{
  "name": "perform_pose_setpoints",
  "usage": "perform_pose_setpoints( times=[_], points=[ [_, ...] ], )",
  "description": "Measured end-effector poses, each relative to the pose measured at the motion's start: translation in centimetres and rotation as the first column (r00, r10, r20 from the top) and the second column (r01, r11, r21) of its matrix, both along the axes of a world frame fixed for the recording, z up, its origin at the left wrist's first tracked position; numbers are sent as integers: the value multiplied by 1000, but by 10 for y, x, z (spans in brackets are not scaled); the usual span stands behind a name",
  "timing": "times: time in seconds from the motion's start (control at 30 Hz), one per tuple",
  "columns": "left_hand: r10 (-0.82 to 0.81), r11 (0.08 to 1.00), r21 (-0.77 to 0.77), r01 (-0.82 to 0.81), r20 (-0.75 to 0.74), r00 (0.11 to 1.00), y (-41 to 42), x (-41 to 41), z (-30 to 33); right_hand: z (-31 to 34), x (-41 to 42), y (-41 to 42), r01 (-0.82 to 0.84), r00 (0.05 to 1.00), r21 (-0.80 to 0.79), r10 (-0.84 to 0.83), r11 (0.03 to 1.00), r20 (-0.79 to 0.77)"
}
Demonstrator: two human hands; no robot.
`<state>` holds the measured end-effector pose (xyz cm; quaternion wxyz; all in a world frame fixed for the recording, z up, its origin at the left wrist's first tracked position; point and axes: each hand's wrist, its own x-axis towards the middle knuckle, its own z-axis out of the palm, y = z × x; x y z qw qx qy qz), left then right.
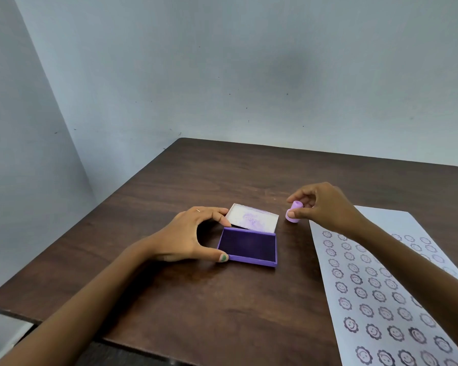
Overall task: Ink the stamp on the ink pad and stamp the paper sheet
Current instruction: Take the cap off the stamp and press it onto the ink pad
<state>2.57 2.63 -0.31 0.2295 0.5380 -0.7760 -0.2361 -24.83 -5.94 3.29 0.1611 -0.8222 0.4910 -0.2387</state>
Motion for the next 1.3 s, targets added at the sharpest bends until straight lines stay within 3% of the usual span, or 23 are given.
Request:
perform_pose_setpoints(
  times=[0.3, 0.77, 0.93, 1.03, 1.13, 1.3],
  points=[
    [-58, 993, 93, 69, -114, 992, 0, 5, 6, 3, 3, 26, -88, 996, 87, 88, 992, 7],
    [10, 999, 37, -9, -31, 999, -2, 4, 0, -4, -1, 26, -44, 998, 44, 42, 998, 50],
    [65, 997, 64, -51, -242, 968, -2, -3, 6, -8, -17, 26, 2, 976, 77, -19, 997, 217],
    [100, 993, -36, -110, -203, 974, -8, -20, 14, -8, -26, 30, -6, 903, 164, -65, 986, 424],
    [6, 995, -97, -28, -222, 975, -14, -56, 28, -8, -34, 32, -68, 786, 272, -117, 960, 607],
    [-94, 985, -157, 67, -173, 980, -33, -121, 46, -8, -42, 33, -235, 530, 427, -253, 873, 809]
  ],
)
